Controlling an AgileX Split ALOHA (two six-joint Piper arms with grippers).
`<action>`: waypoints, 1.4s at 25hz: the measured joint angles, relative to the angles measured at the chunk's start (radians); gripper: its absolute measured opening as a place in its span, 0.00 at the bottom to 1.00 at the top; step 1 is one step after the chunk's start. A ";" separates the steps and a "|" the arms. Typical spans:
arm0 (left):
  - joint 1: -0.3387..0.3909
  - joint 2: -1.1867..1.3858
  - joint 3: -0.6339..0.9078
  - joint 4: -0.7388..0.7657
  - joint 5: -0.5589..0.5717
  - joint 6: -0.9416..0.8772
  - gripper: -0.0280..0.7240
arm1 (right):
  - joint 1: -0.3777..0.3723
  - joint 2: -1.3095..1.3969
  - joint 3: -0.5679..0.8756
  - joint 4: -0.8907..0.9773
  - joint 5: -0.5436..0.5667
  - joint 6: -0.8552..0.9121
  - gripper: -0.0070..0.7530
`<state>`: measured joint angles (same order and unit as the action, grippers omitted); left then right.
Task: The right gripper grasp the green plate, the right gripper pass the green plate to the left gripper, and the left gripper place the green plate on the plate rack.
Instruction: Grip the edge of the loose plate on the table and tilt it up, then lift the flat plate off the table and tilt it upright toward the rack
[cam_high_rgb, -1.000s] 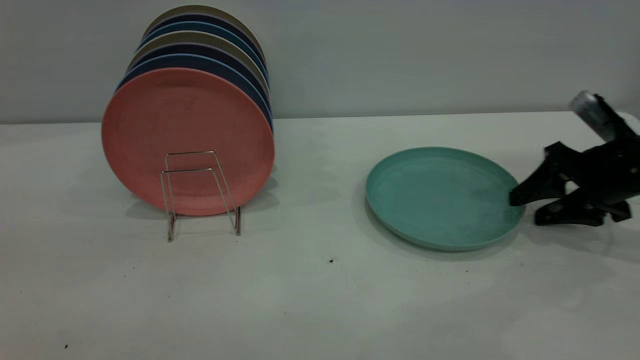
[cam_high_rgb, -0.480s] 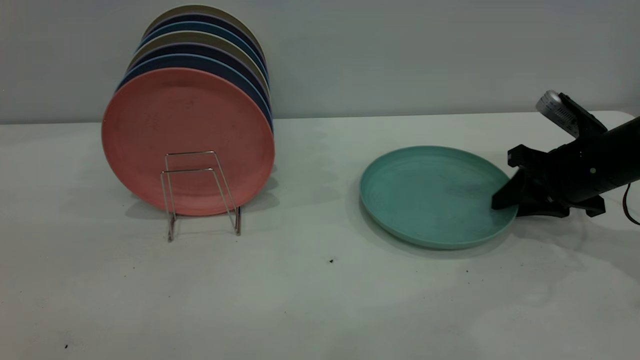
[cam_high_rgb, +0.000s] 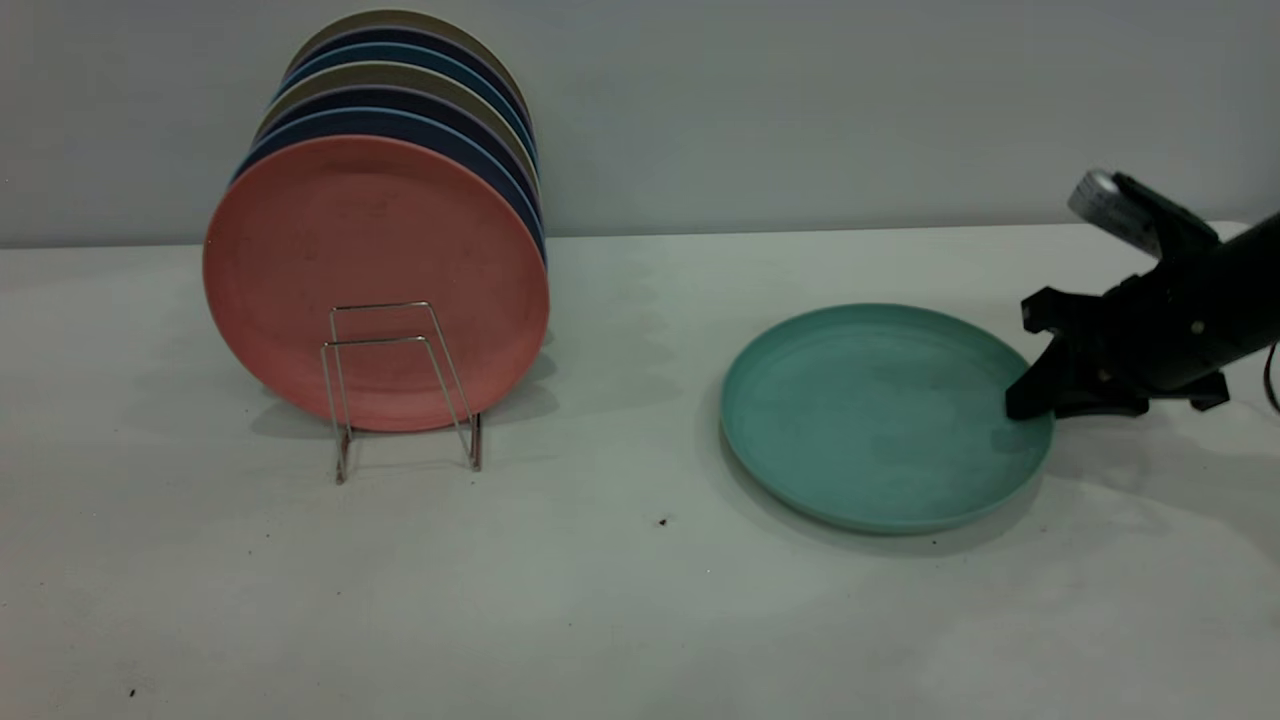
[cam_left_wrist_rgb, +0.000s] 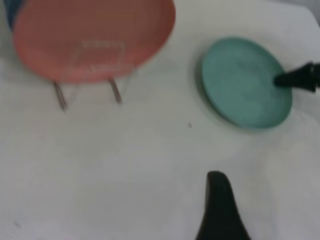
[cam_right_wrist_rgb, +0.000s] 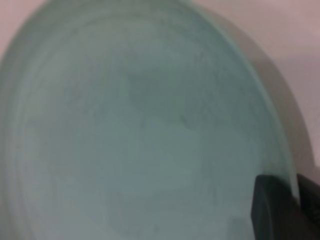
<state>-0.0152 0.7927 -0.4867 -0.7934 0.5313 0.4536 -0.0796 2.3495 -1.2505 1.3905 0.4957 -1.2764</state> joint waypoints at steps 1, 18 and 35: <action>0.000 0.030 0.000 -0.020 0.006 0.009 0.73 | 0.000 -0.012 0.000 -0.035 0.002 0.025 0.02; 0.000 0.607 -0.009 -0.684 0.034 0.664 0.73 | 0.179 -0.170 0.001 -0.150 0.154 0.110 0.03; 0.000 0.749 -0.039 -0.878 0.049 0.796 0.73 | 0.290 -0.198 0.001 -0.076 0.312 0.116 0.03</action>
<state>-0.0152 1.5421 -0.5258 -1.6713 0.5805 1.2501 0.2104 2.1520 -1.2496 1.3144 0.8081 -1.1601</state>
